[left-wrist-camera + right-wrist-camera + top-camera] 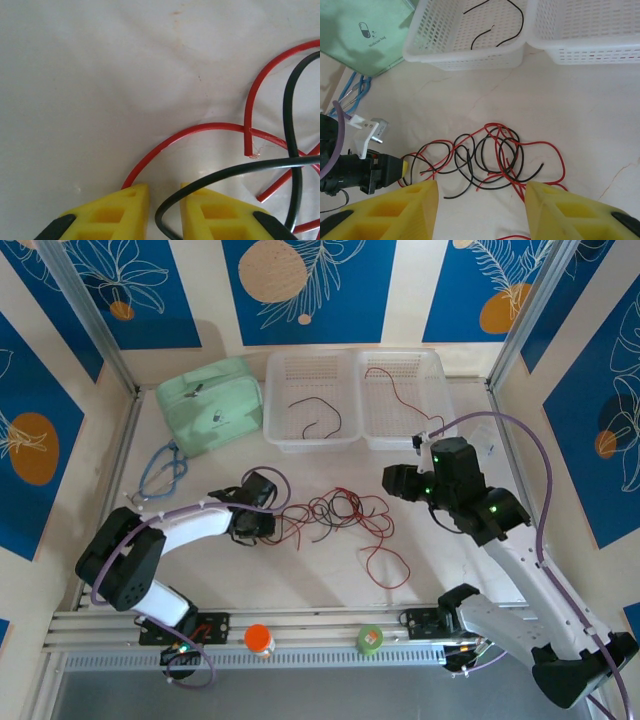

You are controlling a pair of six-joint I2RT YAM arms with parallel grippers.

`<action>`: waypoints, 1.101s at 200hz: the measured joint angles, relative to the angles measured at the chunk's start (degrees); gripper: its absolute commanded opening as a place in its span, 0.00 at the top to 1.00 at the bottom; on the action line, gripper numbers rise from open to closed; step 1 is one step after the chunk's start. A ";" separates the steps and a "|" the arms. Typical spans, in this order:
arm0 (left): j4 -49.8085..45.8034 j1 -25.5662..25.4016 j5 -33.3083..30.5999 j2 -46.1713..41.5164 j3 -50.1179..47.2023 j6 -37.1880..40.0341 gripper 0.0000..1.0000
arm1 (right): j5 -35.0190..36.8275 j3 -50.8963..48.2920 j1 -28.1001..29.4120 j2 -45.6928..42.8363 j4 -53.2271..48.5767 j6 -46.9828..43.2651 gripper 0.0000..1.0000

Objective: Untangle the cables

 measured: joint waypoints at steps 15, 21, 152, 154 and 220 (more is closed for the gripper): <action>0.02 0.00 -0.33 0.00 0.02 0.35 0.83 | 0.00 -0.11 0.17 0.00 0.00 0.33 0.51; 0.00 0.00 -0.44 0.04 0.02 0.68 0.87 | 0.00 -0.15 0.22 0.00 0.00 0.37 0.51; -11.10 -1.68 -1.60 -14.51 18.43 6.36 1.00 | -9.18 -7.72 0.92 7.85 9.14 8.33 0.46; -11.34 -1.73 -1.57 -14.69 18.82 6.49 1.00 | -9.49 -7.78 0.98 8.31 9.55 8.41 0.46; -16.98 -1.92 -0.13 -16.11 22.08 8.17 1.00 | -19.37 -10.08 6.51 22.05 23.89 5.14 0.46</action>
